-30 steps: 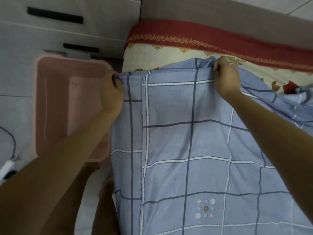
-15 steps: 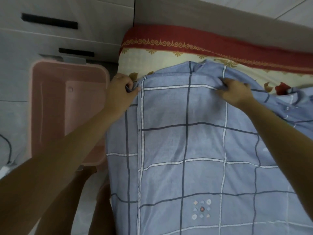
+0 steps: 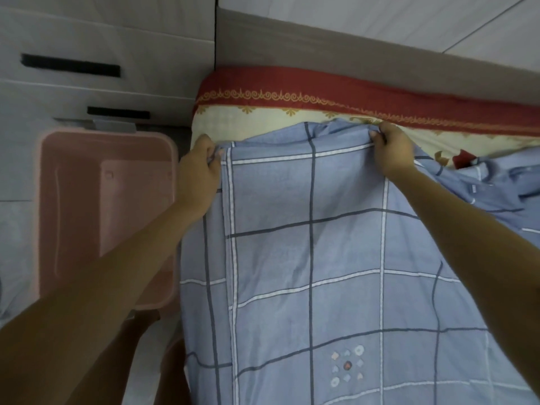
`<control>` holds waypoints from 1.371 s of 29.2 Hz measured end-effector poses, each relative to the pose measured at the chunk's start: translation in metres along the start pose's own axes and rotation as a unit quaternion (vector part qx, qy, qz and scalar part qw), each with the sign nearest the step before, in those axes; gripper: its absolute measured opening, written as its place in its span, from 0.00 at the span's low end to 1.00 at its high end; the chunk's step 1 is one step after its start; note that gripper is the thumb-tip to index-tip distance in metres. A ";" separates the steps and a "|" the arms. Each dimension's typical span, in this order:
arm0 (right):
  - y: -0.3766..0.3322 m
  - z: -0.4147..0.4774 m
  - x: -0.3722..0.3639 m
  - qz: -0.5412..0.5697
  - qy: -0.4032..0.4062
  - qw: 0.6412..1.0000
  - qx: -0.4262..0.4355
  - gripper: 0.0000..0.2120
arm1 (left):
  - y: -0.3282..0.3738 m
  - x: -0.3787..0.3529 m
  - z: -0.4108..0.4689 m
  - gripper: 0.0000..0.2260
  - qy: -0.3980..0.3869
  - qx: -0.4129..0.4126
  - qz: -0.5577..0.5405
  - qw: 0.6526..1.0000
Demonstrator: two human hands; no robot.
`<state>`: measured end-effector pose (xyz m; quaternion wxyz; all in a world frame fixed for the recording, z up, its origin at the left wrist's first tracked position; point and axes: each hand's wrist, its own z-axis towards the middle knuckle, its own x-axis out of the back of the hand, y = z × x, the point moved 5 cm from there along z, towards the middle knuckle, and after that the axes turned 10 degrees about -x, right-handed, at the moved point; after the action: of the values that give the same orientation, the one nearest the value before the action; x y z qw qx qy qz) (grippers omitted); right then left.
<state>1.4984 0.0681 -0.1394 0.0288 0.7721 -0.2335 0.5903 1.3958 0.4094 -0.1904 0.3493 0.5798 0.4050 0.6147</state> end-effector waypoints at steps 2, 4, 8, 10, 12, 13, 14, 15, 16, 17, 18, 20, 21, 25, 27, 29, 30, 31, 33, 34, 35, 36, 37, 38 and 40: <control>-0.008 0.007 -0.004 0.012 0.013 1.000 0.006 0.13 | 0.003 0.009 0.006 0.10 0.022 -0.022 0.007 0.999; -0.017 0.014 -0.009 0.020 0.013 1.000 0.007 0.11 | 0.003 0.020 0.016 0.09 0.041 -0.035 0.015 0.998; -0.033 0.023 -0.029 -0.026 -0.038 0.999 0.022 0.08 | -0.017 0.035 0.026 0.10 0.048 -0.028 0.047 0.997; -0.035 0.025 -0.041 -0.055 -0.056 0.997 0.026 0.09 | -0.033 0.035 0.025 0.09 0.028 0.010 0.050 0.998; -0.037 0.023 -0.045 -0.059 -0.047 0.997 0.017 0.10 | -0.041 0.035 0.024 0.08 0.021 0.034 0.051 0.998; -0.040 0.022 -0.046 -0.054 -0.044 0.998 0.012 0.11 | -0.040 0.035 0.024 0.07 0.027 0.041 0.049 0.998; -0.043 0.022 -0.047 -0.045 -0.046 0.998 0.013 0.11 | -0.039 0.036 0.026 0.06 0.035 0.048 0.041 0.997; -0.047 0.022 -0.047 -0.037 -0.055 0.998 0.020 0.11 | -0.037 0.036 0.029 0.07 0.037 0.055 0.024 0.997; -0.052 0.021 -0.049 -0.036 -0.068 0.996 0.033 0.11 | -0.035 0.037 0.031 0.09 0.030 0.063 0.005 0.998; -0.056 0.020 -0.051 -0.039 -0.081 0.995 0.046 0.11 | -0.034 0.037 0.033 0.12 0.017 0.066 -0.005 0.998; -0.059 0.020 -0.052 -0.043 -0.089 0.993 0.059 0.10 | -0.033 0.037 0.035 0.14 0.000 0.063 -0.002 0.998; -0.062 0.018 -0.050 -0.045 -0.090 0.992 0.073 0.10 | -0.031 0.035 0.038 0.15 -0.044 0.045 0.016 0.998; -0.062 0.018 -0.048 -0.048 -0.085 0.993 0.073 0.09 | -0.030 0.035 0.039 0.14 -0.063 0.032 0.023 0.997; -0.063 0.021 -0.037 -0.072 -0.042 0.995 0.056 0.09 | -0.029 0.035 0.043 0.11 -0.096 -0.044 0.030 0.994; -0.063 0.023 -0.035 -0.065 -0.032 0.996 0.050 0.08 | -0.025 0.036 0.045 0.10 -0.106 -0.078 0.032 0.991; -0.063 0.025 -0.036 -0.060 -0.034 0.996 0.047 0.07 | -0.022 0.035 0.047 0.10 -0.127 -0.106 0.054 0.985; -0.063 0.025 -0.036 -0.061 -0.036 0.997 0.044 0.07 | -0.021 0.032 0.048 0.10 -0.141 -0.114 0.065 0.981; -0.064 0.025 -0.037 -0.062 -0.039 0.996 0.040 0.07 | -0.020 0.030 0.049 0.11 -0.151 -0.114 0.074 0.979; -0.064 0.024 -0.039 -0.064 -0.055 0.996 0.041 0.08 | -0.020 0.028 0.051 0.11 -0.155 -0.103 0.086 0.979; -0.066 0.024 -0.040 -0.070 -0.063 0.994 0.048 0.08 | -0.020 0.027 0.052 0.11 -0.152 -0.100 0.091 0.979; -0.067 0.023 -0.040 -0.085 -0.066 0.993 0.056 0.08 | -0.018 0.026 0.053 0.10 -0.147 -0.101 0.097 0.979; -0.068 0.021 -0.040 -0.102 -0.065 0.991 0.061 0.07 | -0.016 0.025 0.054 0.10 -0.146 -0.106 0.103 0.978; -0.070 0.019 -0.040 -0.113 -0.060 0.990 0.061 0.07 | -0.014 0.023 0.054 0.09 -0.153 -0.112 0.107 0.976; -0.071 0.017 -0.040 -0.113 -0.051 0.990 0.061 0.07 | -0.012 0.021 0.053 0.09 -0.168 -0.119 0.107 0.973; -0.072 0.013 -0.041 -0.097 -0.019 0.993 0.059 0.06 | -0.009 0.016 0.052 0.07 -0.209 -0.127 0.094 0.965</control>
<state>1.5303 0.1416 -0.1646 0.0358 0.8025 -0.1227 0.5827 1.4454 0.4326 -0.1913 0.4376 0.6817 0.1855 0.5562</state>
